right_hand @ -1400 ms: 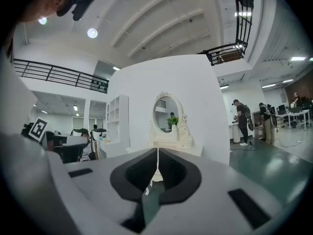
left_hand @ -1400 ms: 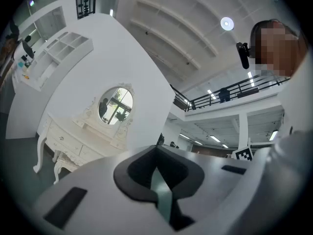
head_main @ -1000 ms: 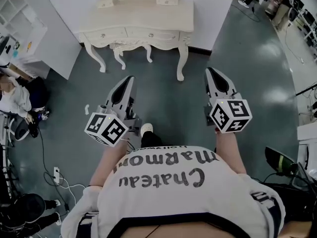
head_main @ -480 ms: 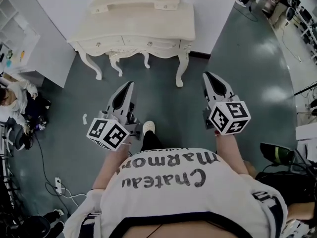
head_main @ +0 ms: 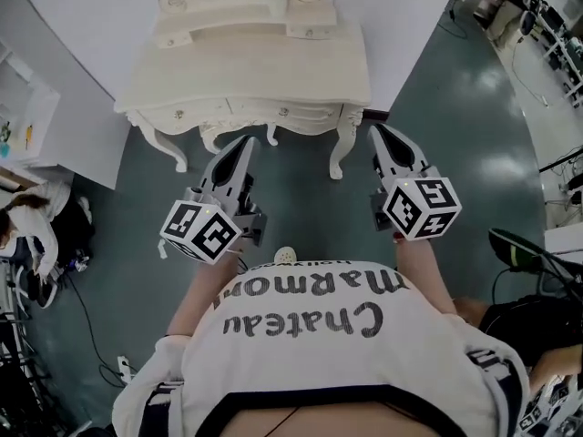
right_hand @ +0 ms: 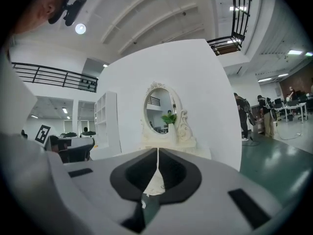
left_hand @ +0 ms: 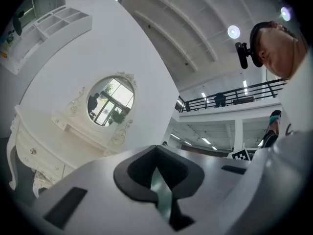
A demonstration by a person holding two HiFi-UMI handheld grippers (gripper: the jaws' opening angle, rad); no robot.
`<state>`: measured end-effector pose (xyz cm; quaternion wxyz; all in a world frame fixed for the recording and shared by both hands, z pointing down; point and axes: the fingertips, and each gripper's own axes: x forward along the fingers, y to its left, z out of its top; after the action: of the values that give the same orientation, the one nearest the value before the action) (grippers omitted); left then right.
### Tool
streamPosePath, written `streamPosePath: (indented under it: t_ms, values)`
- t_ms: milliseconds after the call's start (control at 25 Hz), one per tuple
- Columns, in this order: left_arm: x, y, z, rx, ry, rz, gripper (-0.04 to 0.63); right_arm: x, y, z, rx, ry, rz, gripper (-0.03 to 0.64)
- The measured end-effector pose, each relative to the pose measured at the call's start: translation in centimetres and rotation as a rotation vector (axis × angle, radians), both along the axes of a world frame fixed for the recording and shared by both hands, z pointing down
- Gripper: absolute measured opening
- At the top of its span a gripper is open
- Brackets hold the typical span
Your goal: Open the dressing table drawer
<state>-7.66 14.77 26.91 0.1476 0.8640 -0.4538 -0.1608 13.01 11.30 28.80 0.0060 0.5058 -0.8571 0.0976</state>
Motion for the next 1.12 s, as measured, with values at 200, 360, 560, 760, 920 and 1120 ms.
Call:
streamPosePath:
  t_ms: [200, 360, 560, 760, 920, 1120]
  values:
    - [-3.4, -4.9, -1.0, 0.033, -0.019, 0.026, 0.023, -3.0, -4.6, -0.7, 0.022, -0.017, 0.028, 0.029]
    - [-5.4, -7.7, -0.1, 0.02, -0.026, 0.047, 0.023, -5.9, -7.3, 0.4, 0.0, -0.005, 0.018, 0.029]
    - [-7.5, -9.5, 2.3, -0.031, -0.015, 0.027, 0.023, -8.5, -9.1, 3.2, -0.079, 0.052, -0.015, 0.029]
    - [-8.1, -10.9, 4.2, -0.091, 0.022, 0.03, 0.023, -9.4, -10.6, 5.1, -0.133, 0.046, -0.027, 0.029]
    - [-7.3, -12.6, 5.3, -0.111, 0.023, 0.058, 0.023, -9.8, -12.8, 6.0, -0.144, 0.035, -0.035, 0.029]
    - [-6.4, -15.2, 5.3, -0.109, 0.019, 0.073, 0.023, -10.0, -16.4, 6.1, -0.145, 0.007, -0.063, 0.029]
